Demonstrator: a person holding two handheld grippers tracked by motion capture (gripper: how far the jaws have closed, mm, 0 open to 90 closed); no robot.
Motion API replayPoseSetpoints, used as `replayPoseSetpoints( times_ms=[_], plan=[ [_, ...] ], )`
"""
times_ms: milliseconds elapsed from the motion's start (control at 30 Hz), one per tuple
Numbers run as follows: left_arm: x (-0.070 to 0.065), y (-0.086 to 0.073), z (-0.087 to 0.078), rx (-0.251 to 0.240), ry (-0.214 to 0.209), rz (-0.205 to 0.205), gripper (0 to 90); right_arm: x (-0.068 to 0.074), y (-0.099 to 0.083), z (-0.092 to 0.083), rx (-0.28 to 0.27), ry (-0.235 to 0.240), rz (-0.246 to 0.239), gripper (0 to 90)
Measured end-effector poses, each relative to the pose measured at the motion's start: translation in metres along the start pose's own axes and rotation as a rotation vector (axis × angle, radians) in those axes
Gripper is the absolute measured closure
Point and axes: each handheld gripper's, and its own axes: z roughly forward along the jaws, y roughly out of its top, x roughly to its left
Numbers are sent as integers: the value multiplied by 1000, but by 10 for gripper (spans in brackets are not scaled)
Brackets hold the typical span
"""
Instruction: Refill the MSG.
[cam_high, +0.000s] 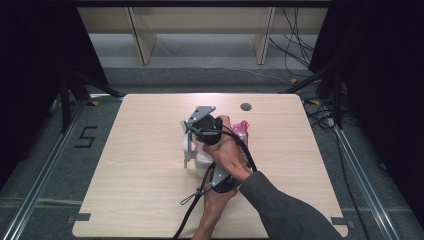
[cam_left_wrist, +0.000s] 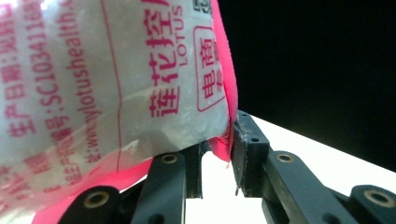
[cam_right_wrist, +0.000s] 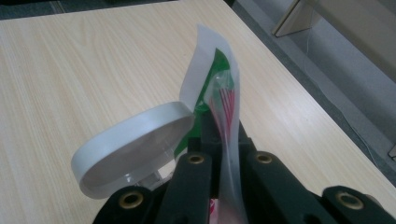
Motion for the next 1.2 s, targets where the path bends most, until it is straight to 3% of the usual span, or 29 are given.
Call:
replayPoseSetpoints(
  times_ms=[33, 67, 100, 233, 267, 300, 367, 567, 633, 733, 1200],
  plan=[
    [0, 0, 1, -8, 4, 6, 749, 1, 0, 0, -4, 6, 10, 900],
    [2, 0, 0, 17, 15, 28, 749, 1, 0, -1, -1, 2, 18, 900],
    [2, 0, 0, 15, 17, 32, 749, 0, 0, -1, -2, -5, 4, 900],
    [3, -2, 1, 30, 21, 24, 750, -2, -2, -3, -12, -4, 12, 900],
    [4, -2, 1, 38, 23, 32, 749, -2, -2, -3, -24, -11, 11, 900],
    [6, -2, 1, 58, 45, 66, 749, -2, -3, -4, -18, -6, 30, 900],
    [4, -4, 3, 43, 54, 50, 750, -5, -4, -5, -34, -4, 27, 900],
    [4, -6, 4, 66, 72, 68, 750, -8, -9, -11, -51, 6, 61, 900],
    [4, -6, 3, 62, 49, 49, 749, -11, -10, -13, -73, 3, 54, 900],
    [6, -7, 2, 75, 48, 43, 747, -10, -12, -16, -99, 30, 90, 900],
    [8, -11, 5, 121, 71, 72, 727, -23, -27, -34, -212, 44, 136, 900]
  ],
)
